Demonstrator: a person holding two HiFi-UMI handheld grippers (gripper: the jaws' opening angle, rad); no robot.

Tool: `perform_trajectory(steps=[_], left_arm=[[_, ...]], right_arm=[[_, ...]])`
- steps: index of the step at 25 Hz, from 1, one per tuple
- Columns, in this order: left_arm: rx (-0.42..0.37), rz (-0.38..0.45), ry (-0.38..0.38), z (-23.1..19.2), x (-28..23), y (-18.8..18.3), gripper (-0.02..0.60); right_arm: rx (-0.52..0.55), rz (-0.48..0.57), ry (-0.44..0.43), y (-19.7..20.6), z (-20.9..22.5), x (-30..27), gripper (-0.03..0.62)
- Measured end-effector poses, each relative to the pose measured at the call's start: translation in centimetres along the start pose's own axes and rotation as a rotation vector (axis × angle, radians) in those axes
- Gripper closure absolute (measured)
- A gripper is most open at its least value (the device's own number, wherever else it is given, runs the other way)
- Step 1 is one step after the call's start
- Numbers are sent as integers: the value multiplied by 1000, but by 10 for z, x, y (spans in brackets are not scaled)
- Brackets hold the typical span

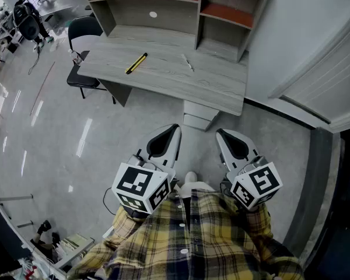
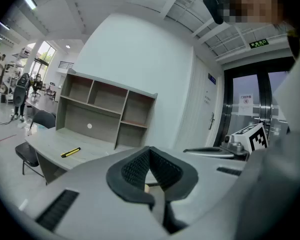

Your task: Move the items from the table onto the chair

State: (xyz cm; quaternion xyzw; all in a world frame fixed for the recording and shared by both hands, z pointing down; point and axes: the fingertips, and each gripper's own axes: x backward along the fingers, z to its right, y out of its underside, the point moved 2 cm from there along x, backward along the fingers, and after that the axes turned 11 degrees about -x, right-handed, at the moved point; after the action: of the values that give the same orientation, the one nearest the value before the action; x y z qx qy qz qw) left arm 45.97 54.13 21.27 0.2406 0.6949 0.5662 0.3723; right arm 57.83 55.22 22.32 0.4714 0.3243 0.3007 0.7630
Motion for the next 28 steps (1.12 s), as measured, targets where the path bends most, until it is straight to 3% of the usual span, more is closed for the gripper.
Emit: perform_trajectory(steps=[19, 28], left_arm=[[27, -17, -79, 18, 3, 22, 578], [44, -26, -115, -33, 9, 28, 578]], right_arm=[[-3, -38, -52, 20, 15, 15, 576], [-23, -92, -93, 26, -2, -39, 576]])
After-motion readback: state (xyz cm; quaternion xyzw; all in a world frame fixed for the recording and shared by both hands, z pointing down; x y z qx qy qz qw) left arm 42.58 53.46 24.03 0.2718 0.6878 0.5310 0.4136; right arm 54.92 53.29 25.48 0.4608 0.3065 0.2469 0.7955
